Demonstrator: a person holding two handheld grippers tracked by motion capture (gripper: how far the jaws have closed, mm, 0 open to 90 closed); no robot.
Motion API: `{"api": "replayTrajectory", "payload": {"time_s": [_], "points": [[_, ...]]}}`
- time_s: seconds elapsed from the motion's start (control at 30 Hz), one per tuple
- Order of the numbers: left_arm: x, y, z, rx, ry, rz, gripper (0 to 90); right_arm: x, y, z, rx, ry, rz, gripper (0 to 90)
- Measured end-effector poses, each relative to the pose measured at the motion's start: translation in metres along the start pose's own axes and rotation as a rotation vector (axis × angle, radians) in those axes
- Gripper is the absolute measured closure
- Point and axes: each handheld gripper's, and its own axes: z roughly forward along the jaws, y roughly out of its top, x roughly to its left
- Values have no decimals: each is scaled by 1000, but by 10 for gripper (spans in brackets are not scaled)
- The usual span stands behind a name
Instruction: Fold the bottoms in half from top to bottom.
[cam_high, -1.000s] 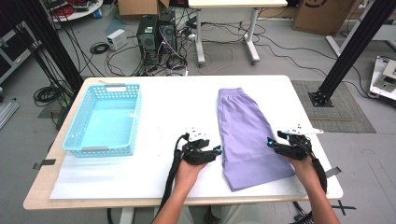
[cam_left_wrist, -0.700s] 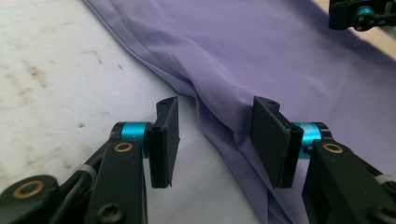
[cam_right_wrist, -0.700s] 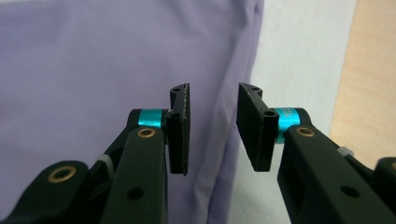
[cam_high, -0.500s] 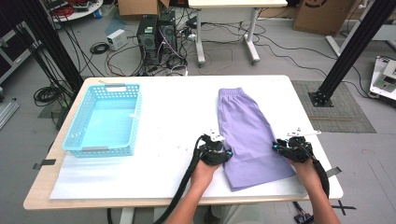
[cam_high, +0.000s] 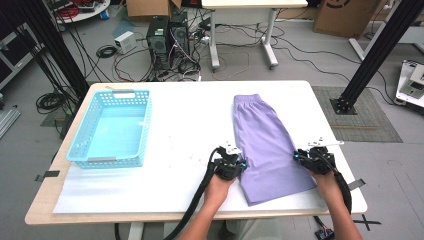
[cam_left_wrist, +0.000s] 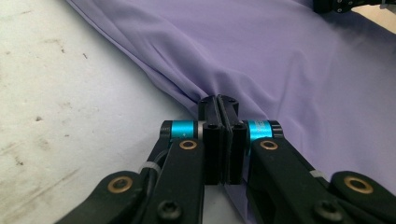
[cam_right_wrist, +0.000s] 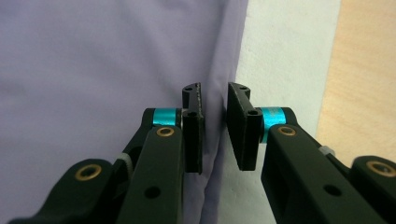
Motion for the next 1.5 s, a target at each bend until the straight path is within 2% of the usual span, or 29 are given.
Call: {"api": "replayTrajectory", "payload": {"time_s": [0.07, 0.17, 0.3, 0.4, 0.53, 0.63, 0.67, 0.73, 0.77, 0.8, 0.9, 1.0, 1.07, 1.13, 1.17, 1.2, 1.23, 1.27, 1.33, 1.4, 1.43, 1.47, 1.5], "points": [[1, 0, 0, 2, 1, 5, 885, 1, 0, 0, 4, 14, -5, 883], [4, 0, -2, 2, 13, 12, 887, 7, 1, -1, 11, -13, -16, 895], [12, -1, -6, 4, 16, 5, 887, 10, -1, -4, 13, -15, 13, 896], [19, -2, -10, 6, 18, 3, 887, 18, -4, -9, 21, -10, 25, 895], [34, -4, -21, 28, 16, 23, 887, 37, -9, -15, 24, 2, 40, 894], [46, -9, -34, 34, 38, 34, 893, 58, -14, -19, 12, -13, 12, 894], [51, -12, -39, 30, 41, 23, 898, 64, -16, -21, 14, -14, 10, 893], [60, -19, -47, 27, -19, -16, 897, 71, -19, -24, 13, -22, 8, 892], [62, -22, -51, 17, -9, -21, 896, 72, -21, -26, 11, -20, 20, 881], [64, -24, -55, -2, 7, -29, 888, 72, -22, -27, 5, -18, 30, 854], [67, -26, -61, -61, -6, -72, 717, 68, -22, -30, -25, -39, 45, 774], [63, -22, -61, -92, -24, -65, 631, 57, -15, -29, -49, -32, 87, 700], [59, -20, -58, -101, -36, -63, 614, 50, -8, -23, -38, -21, 106, 661], [55, -17, -53, -107, -47, -74, 573, 45, -2, -14, -24, -13, 107, 663], [53, -16, -51, -105, -49, -72, 561, 43, 0, -10, -4, -2, 109, 713], [51, -16, -48, -97, -51, -65, 550, 42, 1, -6, 13, -7, 85, 827], [49, -15, -46, -86, -51, -62, 543, 40, 1, -3, 12, -16, 47, 892], [47, -15, -43, -75, -53, -59, 542, 39, 1, -2, 8, -21, 30, 894], [44, -15, -39, -61, -55, -59, 524, 35, 3, 1, 12, -72, 17, 896], [42, -15, -36, -47, -63, -59, 525, 30, 3, 2, 0, -34, 68, 879], [40, -15, -35, -40, -68, -56, 525, 28, 3, 2, -8, -6, 79, 793], [38, -16, -33, -29, -70, -51, 525, 27, 2, 0, -11, 10, 93, 744], [37, -16, -32, -22, -67, -46, 524, 27, 1, -2, -16, 17, 96, 733]]}}
